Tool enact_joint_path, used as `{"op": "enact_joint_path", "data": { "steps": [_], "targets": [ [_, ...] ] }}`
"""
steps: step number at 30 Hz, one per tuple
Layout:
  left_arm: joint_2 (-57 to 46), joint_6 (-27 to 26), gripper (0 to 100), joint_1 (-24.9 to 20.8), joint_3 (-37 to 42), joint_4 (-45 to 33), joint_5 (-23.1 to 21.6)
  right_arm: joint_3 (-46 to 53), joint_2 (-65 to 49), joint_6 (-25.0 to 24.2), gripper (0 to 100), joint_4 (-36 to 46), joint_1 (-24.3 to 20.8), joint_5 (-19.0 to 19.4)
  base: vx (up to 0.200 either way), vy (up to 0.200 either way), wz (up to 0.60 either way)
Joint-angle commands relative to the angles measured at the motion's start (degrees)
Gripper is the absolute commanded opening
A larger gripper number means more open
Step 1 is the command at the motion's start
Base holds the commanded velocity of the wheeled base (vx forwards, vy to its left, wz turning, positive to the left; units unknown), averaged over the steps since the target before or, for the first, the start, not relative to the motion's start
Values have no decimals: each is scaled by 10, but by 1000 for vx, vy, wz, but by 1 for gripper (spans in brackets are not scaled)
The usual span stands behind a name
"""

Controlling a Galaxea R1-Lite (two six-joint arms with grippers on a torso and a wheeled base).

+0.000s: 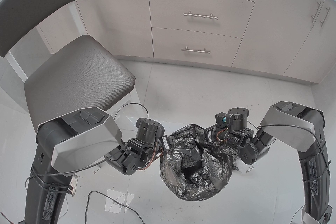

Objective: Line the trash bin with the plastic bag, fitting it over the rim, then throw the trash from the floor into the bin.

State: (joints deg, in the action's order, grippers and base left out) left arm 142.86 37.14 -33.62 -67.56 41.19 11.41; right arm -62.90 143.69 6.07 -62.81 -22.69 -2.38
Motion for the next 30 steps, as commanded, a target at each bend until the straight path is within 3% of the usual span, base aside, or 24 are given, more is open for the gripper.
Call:
{"op": "enact_joint_path", "data": {
  "steps": [1, 22, 30],
  "targets": [
    [6, 0, 100, 0, -3, -1, 2, -6, 8, 0, 100, 0, 5, 0, 0, 0, 0],
    [8, 0, 100, 1, -3, -1, 2, -10, 19, 0, 100, -1, 33, 0, 0, 0, 0],
    [8, 0, 100, 1, -2, 0, 2, 47, -69, -23, 100, -1, 23, 6, 0, 0, 0]
  ]
}}
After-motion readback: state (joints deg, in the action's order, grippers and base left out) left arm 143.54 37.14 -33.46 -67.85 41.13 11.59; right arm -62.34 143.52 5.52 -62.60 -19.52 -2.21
